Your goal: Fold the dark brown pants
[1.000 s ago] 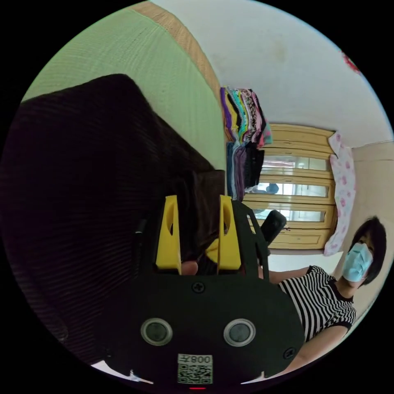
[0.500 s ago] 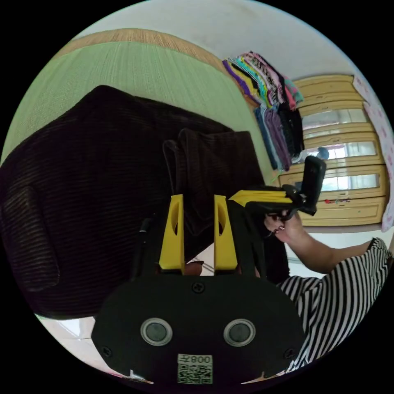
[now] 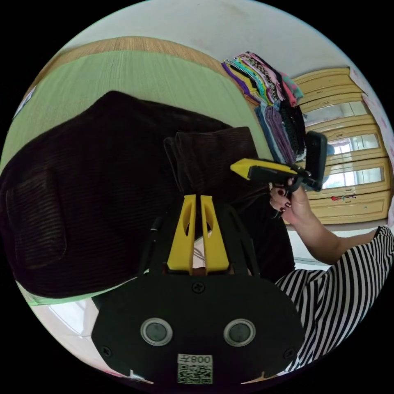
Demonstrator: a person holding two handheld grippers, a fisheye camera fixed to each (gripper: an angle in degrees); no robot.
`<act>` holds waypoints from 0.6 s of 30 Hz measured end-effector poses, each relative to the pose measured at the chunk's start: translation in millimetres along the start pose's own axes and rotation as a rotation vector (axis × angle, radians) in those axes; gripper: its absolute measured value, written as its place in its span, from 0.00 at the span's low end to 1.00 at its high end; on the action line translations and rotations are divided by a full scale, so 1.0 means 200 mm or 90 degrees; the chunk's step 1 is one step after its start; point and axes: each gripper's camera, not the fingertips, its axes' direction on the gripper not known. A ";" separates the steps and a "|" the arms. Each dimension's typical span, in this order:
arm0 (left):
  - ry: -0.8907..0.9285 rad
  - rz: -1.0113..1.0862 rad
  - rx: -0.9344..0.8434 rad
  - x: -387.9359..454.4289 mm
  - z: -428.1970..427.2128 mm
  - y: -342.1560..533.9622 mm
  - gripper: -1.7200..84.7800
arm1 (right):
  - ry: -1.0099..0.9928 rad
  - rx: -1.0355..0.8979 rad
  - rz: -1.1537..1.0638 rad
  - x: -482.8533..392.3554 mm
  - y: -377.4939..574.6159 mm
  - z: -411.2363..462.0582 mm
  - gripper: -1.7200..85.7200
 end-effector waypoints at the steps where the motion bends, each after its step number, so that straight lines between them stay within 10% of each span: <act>1: 0.007 -0.010 0.004 -0.01 0.02 0.02 0.05 | 0.007 -0.002 -0.005 -0.01 -0.03 0.01 0.02; 18: -0.108 0.069 -0.007 0.21 0.15 0.22 0.04 | 0.036 -0.081 0.007 -0.01 -0.24 0.25 0.02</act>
